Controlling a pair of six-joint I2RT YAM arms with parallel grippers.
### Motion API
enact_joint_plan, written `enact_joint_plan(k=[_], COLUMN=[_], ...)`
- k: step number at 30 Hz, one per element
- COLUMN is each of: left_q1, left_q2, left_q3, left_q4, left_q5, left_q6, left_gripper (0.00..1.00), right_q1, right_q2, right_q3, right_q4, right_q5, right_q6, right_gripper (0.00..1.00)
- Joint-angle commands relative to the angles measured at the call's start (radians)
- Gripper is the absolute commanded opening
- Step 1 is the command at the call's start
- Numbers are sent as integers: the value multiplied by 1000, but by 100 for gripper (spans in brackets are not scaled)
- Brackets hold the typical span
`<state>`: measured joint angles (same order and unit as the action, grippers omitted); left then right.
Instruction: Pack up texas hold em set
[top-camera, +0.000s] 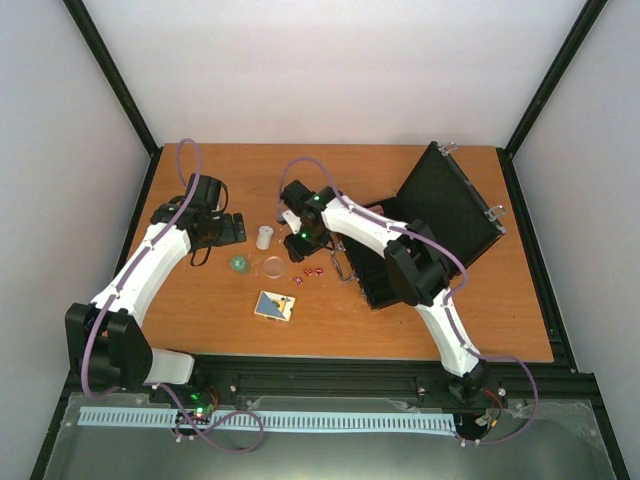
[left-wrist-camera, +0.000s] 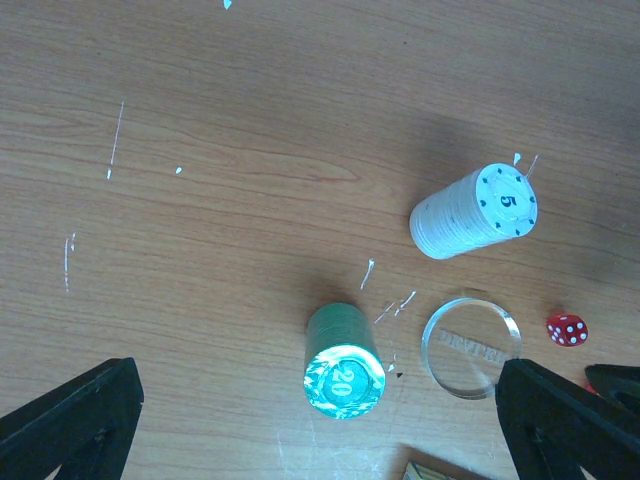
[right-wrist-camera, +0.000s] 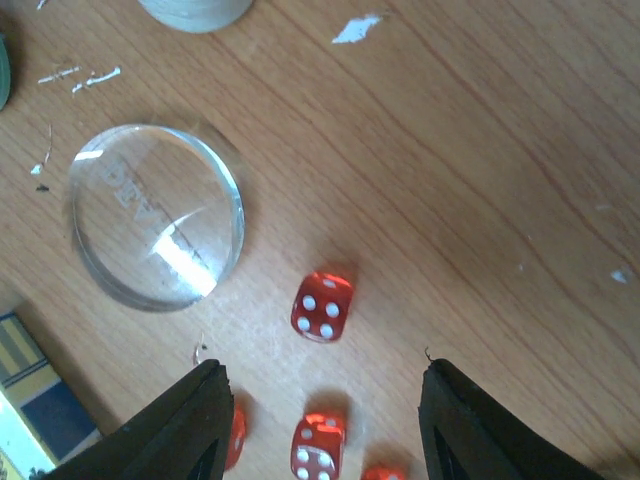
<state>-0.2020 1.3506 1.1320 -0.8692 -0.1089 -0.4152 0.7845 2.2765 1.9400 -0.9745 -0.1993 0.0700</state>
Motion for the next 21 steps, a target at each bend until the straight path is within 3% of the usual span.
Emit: enact_joint_plan(k=[1,16,21], left_q1=[2,3,3], left_q2=[-23,-30,-31], left_q3=[4,5,2], left_q4=[10,7,7], left_q5=[-15,-26,-28], left_q6=[-2,12,11], left_gripper=[100,100,100], right_q1=[20,39,39], right_q2=[63,148,175], right_q3=[59,109,138], right_q4=[-18,-25,-38], right_q5=[-4,52,55], right_q6=[8,50,44], right_gripper=[52,38,26])
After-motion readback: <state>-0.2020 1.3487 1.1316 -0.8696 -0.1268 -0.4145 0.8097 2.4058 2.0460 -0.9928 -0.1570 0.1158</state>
